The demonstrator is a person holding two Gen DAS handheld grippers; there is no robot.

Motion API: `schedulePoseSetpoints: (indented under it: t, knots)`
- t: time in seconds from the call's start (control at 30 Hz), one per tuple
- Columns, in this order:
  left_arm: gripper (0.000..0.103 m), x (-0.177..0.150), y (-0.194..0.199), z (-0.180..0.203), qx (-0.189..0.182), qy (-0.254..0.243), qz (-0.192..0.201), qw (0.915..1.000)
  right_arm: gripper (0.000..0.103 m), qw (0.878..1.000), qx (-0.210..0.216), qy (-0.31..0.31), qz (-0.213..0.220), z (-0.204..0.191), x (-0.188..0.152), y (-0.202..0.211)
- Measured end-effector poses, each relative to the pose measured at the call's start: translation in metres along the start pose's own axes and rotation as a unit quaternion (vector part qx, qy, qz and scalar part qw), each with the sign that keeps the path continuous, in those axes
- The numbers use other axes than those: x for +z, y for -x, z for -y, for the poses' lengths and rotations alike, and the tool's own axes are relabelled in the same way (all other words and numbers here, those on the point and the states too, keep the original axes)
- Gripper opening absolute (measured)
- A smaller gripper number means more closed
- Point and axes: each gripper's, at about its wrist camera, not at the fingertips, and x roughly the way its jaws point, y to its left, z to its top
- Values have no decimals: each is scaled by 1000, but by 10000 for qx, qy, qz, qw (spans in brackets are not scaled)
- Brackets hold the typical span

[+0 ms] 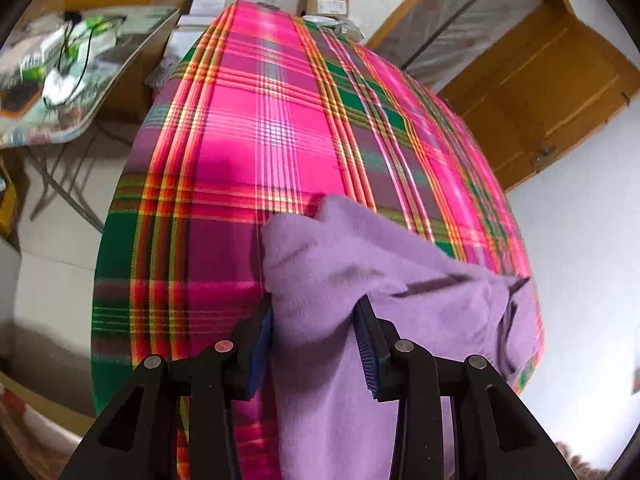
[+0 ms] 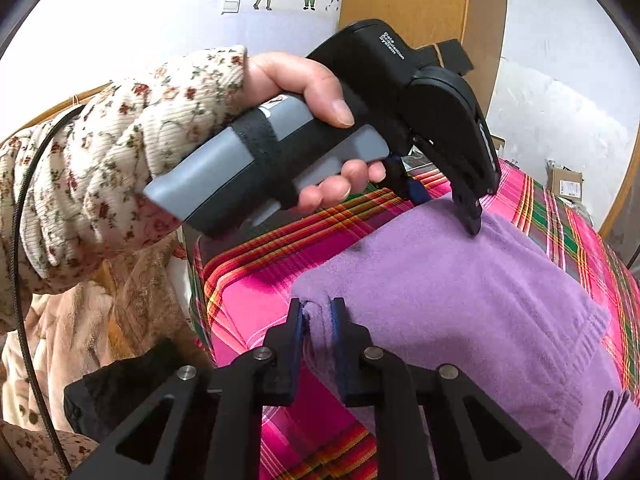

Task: Fold clothes
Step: 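Grasp the sweater edge with the left gripper while the right gripper grasps beside it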

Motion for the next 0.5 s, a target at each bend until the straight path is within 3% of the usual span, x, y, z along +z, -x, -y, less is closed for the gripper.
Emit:
schedulePoseSetpoints:
  t: [0.13,0.33,0.5]
  knots:
    - [38,-1,1,-5,-97,63,24,9999,13,10000,48,-4,22,4,0,0]
    - [28,-2,1,-10,-198,333,22,9992,12,9998,40,-1,178,8,2,7]
    - [20,-2,9,6,-152,213,122,9996,11,9990,-13,-108,443,18,2,26]
